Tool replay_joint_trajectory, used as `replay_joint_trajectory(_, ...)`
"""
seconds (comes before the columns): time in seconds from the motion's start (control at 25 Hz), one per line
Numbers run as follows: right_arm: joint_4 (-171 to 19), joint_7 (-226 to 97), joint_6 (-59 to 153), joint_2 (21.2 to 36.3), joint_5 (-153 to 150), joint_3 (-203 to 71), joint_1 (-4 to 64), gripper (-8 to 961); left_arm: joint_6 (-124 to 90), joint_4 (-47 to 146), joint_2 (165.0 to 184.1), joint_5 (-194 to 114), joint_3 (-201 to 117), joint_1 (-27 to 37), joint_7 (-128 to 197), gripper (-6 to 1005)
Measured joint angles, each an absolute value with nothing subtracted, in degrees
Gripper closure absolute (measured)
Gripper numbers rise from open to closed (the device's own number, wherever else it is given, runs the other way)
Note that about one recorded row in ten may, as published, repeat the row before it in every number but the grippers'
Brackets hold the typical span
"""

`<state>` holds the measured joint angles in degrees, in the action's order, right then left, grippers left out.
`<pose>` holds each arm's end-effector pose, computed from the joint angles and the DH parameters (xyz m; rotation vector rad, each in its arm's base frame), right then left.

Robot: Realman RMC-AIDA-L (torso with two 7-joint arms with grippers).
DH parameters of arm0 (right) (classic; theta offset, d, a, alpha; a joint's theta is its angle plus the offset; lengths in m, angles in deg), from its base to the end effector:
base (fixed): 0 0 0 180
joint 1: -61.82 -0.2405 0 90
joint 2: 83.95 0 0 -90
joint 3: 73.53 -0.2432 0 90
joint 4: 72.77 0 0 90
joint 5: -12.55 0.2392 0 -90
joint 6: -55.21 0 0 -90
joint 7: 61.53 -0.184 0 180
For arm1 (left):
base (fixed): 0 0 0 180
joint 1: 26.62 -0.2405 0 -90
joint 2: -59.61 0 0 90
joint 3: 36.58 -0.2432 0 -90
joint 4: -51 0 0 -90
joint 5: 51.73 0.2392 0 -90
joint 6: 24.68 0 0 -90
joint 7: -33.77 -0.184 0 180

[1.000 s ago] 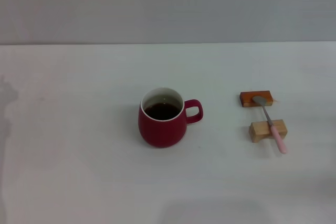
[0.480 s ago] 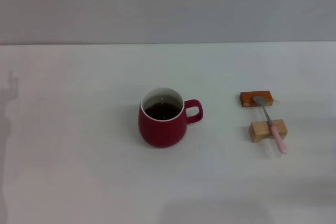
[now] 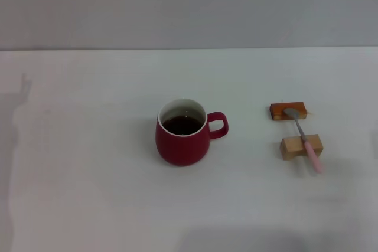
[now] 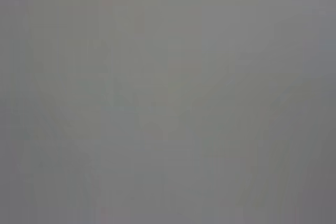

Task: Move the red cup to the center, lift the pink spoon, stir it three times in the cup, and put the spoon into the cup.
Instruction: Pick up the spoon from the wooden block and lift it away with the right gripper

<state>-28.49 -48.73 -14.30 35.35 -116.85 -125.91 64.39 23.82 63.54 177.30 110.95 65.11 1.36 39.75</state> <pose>0.3136 0.2975 -0.0100 -1.2662 0.5545 0.7277 -0.3861 0.4250 0.0496 -1.2931 -0.7121 -0.5260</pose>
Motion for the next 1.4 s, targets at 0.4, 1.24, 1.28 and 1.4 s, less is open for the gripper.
replay_joint_trajectory(0.4,-12.3,-33.4,-4.0,34.31,-103.8,-109.7,71.4,216,23.9,64.3,177.21,111.0,66.5,1.5,36.7,152)
replay_joint_trajectory(1.24,4.3,-10.3,-2.1,26.50,-82.7,-92.1,76.3,216,24.7,65.1,177.35,110.9,67.4,0.5,37.1,151)
replay_joint_trajectory(1.28,4.2,-10.5,-2.3,26.31,-82.5,-92.0,76.0,216,24.8,65.1,177.39,111.0,67.4,0.4,37.2,151)
replay_joint_trajectory(1.4,4.1,-10.7,-2.5,25.85,-81.6,-91.9,75.0,216,25.1,65.1,177.45,111.0,67.5,0.1,37.3,151)
